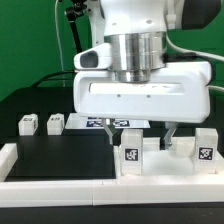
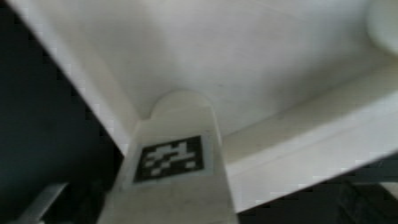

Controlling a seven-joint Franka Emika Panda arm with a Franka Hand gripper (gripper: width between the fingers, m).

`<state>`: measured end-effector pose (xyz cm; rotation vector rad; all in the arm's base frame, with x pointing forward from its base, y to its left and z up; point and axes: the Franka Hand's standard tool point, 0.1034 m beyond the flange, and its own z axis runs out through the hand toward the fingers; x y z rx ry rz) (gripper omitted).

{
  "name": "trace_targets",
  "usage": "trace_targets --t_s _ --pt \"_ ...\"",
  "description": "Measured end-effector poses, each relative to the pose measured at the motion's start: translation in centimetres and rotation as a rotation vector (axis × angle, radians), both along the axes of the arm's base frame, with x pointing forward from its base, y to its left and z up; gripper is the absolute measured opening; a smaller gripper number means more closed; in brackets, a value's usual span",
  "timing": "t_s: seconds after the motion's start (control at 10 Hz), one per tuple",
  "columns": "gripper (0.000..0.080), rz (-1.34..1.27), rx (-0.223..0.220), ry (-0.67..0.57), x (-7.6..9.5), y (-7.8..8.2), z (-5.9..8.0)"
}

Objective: Assemble square table

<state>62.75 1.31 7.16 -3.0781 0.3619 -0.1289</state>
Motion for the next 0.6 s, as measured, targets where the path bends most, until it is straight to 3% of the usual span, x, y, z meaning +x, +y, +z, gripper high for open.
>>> trace_targets --t_s 0.1,0.3,0.5,0.6 --pt "0.0649 -0.002 0.000 0.000 -0.01 -0.66 -0.03" --pt "0.0608 -0.050 0.005 0.002 -0.05 -0.49 -0.08" --pt "0.0322 -0.151 0.014 0.006 -0.07 -0.44 -0.11" --pt "0.0322 -0.233 0.020 0.009 -0.09 -0.49 -0.13"
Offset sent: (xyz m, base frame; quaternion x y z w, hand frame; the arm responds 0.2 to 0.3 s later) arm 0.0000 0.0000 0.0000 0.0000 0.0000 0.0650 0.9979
